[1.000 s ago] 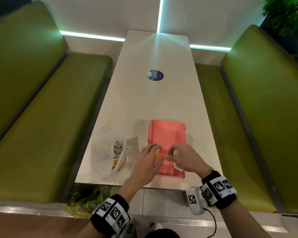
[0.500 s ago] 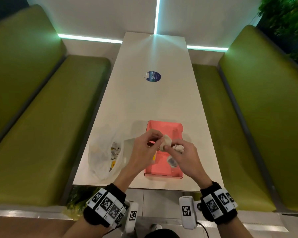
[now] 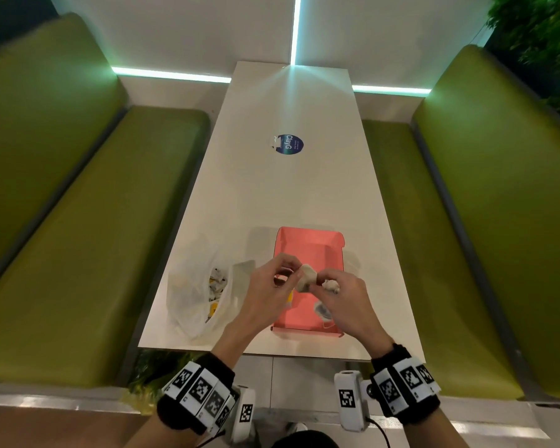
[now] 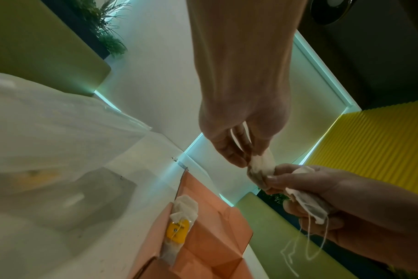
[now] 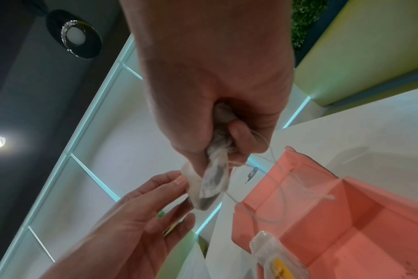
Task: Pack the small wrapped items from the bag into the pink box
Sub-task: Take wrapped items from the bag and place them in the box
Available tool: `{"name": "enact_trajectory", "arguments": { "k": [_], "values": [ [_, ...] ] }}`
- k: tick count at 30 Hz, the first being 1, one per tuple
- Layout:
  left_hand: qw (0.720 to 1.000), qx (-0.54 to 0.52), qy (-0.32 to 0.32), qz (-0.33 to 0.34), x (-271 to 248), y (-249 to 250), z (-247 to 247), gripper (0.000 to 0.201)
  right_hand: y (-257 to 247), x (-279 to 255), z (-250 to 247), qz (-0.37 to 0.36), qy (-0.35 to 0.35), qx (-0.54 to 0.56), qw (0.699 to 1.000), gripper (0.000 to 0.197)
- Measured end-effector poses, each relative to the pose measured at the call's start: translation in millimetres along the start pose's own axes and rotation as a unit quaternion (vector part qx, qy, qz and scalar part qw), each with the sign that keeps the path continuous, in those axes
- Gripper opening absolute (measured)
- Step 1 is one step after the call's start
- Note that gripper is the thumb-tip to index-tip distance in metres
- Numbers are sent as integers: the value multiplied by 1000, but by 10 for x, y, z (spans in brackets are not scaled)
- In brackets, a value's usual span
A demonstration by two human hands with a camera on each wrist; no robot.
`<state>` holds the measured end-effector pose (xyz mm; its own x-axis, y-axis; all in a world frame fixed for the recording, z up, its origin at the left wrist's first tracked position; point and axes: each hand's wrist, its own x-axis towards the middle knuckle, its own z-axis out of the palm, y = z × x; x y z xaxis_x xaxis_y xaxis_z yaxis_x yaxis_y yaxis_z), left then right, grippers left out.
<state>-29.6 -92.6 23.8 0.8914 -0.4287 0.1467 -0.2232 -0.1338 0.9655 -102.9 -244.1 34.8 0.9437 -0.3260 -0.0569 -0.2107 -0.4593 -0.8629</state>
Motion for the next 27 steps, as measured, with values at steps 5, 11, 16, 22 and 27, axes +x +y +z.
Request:
{"name": "enact_trajectory", "arguments": {
  "k": [5, 11, 16, 22, 27],
  "values": [
    [996, 65, 23, -54, -154, -343, -19, 16, 317, 101, 144, 64, -36, -77, 994, 16],
    [966, 183, -60, -173, -373, -761, -25, 50, 560, 173, 449, 131, -112, -184, 968, 16],
    [964, 193, -71, -168, -433, -864, 24, 31, 597, 222, 631, 127, -119, -226, 958, 21],
    [967, 196, -58, -155, -450, -866, 43, 20, 580, 246, 765, 138, -91, -173, 971, 10],
    [966, 203, -73, -144, -442, -865, 48, 24, 590, 242, 839, 113, -70, -174, 976, 15]
  ]
}}
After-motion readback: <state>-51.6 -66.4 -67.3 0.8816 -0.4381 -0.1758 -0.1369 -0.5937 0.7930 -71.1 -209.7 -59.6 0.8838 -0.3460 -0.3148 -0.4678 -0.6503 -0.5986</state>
